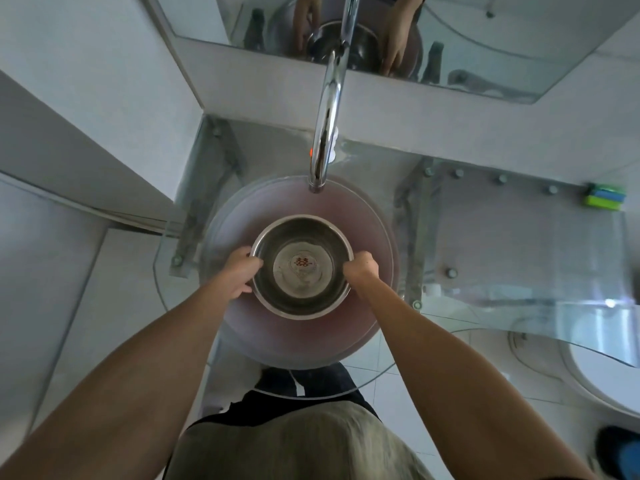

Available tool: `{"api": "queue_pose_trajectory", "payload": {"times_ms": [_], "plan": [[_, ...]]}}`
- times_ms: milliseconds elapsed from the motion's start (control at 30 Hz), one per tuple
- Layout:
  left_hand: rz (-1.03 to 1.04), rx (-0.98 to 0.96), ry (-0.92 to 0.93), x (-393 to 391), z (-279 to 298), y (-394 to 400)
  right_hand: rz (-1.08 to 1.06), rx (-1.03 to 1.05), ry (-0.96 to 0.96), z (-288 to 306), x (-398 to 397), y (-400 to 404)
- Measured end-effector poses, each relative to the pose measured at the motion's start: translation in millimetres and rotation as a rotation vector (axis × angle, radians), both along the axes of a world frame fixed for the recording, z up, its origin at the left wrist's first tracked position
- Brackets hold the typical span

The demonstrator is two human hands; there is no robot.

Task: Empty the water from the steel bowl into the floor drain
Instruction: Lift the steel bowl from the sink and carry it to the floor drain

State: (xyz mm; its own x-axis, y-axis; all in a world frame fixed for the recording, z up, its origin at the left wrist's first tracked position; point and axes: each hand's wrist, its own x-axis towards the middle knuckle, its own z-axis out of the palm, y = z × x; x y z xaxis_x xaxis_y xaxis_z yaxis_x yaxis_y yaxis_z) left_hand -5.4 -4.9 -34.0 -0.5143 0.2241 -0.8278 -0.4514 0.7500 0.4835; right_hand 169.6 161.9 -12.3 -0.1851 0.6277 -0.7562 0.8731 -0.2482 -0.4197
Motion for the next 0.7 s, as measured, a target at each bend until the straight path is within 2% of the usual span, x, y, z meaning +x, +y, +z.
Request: {"api": "queue_pose_trajectory", "payload": {"times_ms": [167, 300, 567, 700], "plan": [[-0.005, 0.030, 0.033, 0, 0, -3, -0.058, 0.036, 0.045, -2, 7, 1], [-0.059, 0.037, 0.159, 0, 7, -6, -0.086, 0.100, 0.060, 4, 15, -4], [-0.277, 0.145, 0.398, 3, 40, 3, -0.207, 0.211, 0.087, 41, 45, -19], [-0.356, 0.242, 0.432, 14, 65, 14, -0.303, 0.256, 0.099, 67, 67, -30]]}}
